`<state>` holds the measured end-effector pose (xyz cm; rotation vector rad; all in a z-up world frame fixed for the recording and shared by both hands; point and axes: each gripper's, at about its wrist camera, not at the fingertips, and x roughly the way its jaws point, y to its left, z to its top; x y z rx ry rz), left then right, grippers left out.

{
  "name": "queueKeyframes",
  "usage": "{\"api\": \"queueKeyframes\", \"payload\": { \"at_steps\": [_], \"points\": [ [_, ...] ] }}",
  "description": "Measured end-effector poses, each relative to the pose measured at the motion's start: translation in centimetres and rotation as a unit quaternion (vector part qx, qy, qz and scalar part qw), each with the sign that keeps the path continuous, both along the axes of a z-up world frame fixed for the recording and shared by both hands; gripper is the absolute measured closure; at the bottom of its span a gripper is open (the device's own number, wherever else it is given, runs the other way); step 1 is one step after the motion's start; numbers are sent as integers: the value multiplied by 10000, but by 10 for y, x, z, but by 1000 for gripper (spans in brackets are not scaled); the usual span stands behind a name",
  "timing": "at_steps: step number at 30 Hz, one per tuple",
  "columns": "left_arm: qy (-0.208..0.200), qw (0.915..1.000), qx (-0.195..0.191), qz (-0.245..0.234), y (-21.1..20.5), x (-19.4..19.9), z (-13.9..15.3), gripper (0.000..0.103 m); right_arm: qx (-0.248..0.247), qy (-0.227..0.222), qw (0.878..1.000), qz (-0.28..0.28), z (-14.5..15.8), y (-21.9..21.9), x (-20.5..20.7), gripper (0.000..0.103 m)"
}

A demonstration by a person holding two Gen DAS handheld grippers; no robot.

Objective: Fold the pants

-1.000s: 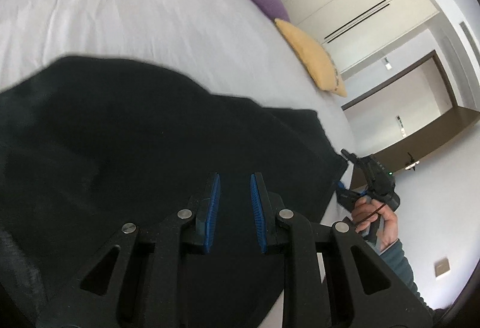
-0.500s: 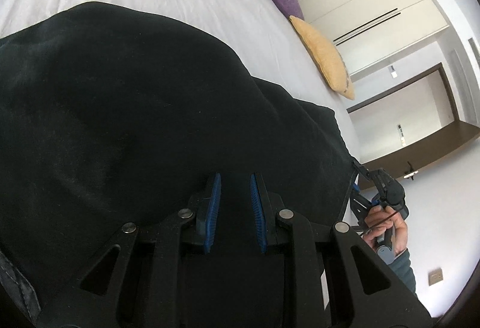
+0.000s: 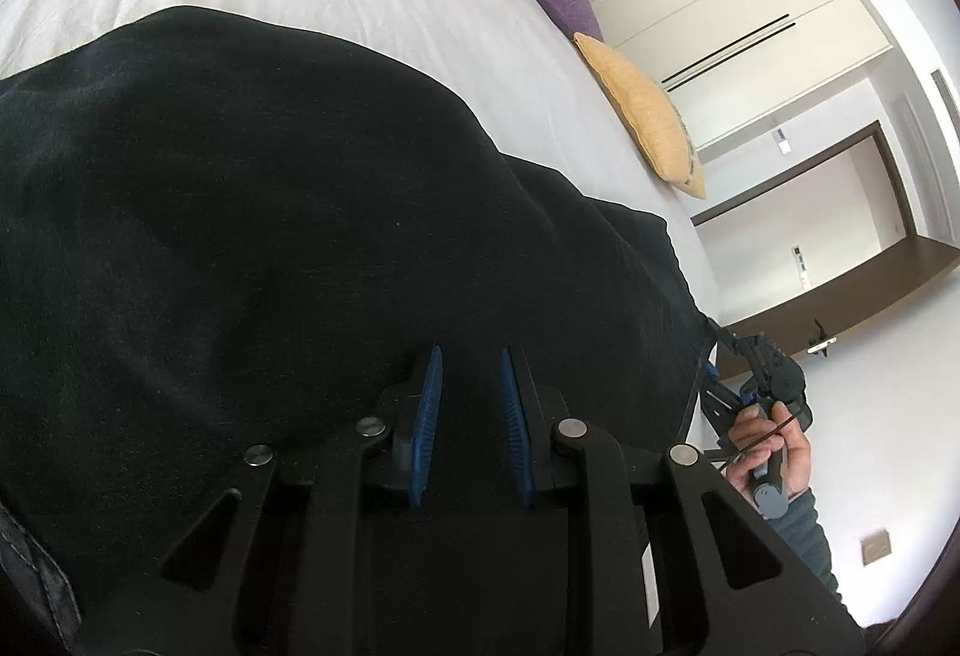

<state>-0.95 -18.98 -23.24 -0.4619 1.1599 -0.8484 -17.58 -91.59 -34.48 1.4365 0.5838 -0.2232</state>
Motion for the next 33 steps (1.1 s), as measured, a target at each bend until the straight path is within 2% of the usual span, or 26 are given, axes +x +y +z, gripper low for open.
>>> {"api": "queueKeyframes", "payload": {
  "at_steps": [5,7,9,11,15,16,18,25,33],
  "points": [
    [-24,10000,4,19,-3,2,-2,83,-250,31,9995,191,6,16,4,58],
    [-15,10000,-8,18,-3,2,-3,83,-69,-154,9998,73,4,16,6,48],
    [-21,10000,-4,16,-3,2,-4,83,150,-281,9995,-38,2,14,6,48],
    [-25,10000,-6,15,-4,2,-6,83,183,-253,9995,-3,2,12,8,53],
    [-29,10000,-15,10,-3,1,-9,83,188,-73,9997,115,-6,11,12,87],
    [-24,10000,-17,10,-2,1,-9,83,283,-109,9995,86,-9,10,10,93],
    [-10,10000,-26,14,-3,1,-10,83,426,-178,9989,21,-16,9,7,99],
    [-2,10000,-12,39,-6,0,-12,83,-212,11,9998,62,-1,16,11,98],
    [123,9999,9,87,-9,2,-17,83,-930,365,9950,91,15,26,18,98]
  ]
}}
